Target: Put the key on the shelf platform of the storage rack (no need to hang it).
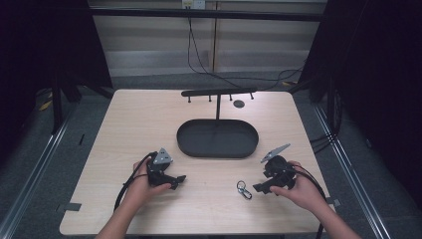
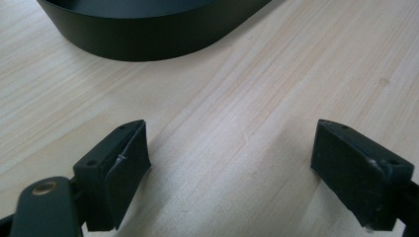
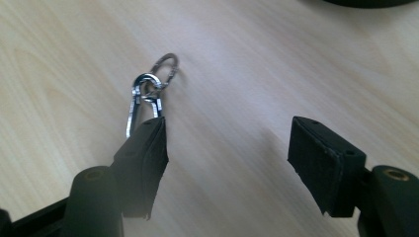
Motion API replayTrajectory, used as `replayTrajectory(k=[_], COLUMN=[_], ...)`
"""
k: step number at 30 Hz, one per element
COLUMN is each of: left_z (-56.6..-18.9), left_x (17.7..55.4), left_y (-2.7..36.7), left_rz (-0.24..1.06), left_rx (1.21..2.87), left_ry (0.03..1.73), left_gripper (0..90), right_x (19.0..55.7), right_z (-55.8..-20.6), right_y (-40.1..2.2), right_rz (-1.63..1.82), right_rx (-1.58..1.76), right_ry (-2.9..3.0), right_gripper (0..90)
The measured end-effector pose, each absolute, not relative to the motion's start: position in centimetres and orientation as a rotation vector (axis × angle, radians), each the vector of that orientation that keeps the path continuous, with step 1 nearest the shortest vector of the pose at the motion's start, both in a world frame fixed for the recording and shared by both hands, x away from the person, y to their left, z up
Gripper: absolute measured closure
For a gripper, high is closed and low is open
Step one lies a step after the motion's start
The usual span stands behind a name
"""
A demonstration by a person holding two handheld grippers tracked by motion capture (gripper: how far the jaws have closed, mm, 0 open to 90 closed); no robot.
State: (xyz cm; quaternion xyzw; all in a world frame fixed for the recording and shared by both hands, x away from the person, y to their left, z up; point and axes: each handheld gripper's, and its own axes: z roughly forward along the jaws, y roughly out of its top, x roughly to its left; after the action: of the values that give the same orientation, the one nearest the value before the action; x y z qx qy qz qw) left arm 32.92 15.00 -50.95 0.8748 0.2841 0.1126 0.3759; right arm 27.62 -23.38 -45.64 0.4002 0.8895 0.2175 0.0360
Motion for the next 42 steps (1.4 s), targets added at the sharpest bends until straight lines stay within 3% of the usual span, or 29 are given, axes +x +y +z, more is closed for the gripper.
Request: replayTrajectory(k=[16, 31, 33, 34, 42], left_z=[-51.0, -51.0, -51.0, -51.0, -51.0], left_x=[32.9, 32.9, 32.9, 32.9, 32.9], left_y=[15.0, 15.0, 15.0, 15.0, 15.0], left_rz=[0.288, 0.290, 0.288, 0.288, 0.288], left_rx=[2.238, 2.238, 2.238, 2.238, 2.238], left_ry=[0.727, 0.726, 0.727, 0.727, 0.727], left_gripper=[14.4, 14.4, 14.4, 14.4, 14.4], right_x=[27.6, 27.5, 27.6, 27.6, 27.8], right_z=[-45.9, -46.9, -46.9, -46.7, -46.6], right_y=[-18.6, -17.0, -16.8, -16.7, -16.3], right_rz=[0.497, 0.343, 0.338, 0.323, 0.270], right_rx=[1.135, 1.027, 1.023, 1.034, 1.054], right_ry=[2.893, 2.898, 2.902, 2.904, 2.912], right_gripper=[43.5, 52.2, 56.1, 67.9, 69.5])
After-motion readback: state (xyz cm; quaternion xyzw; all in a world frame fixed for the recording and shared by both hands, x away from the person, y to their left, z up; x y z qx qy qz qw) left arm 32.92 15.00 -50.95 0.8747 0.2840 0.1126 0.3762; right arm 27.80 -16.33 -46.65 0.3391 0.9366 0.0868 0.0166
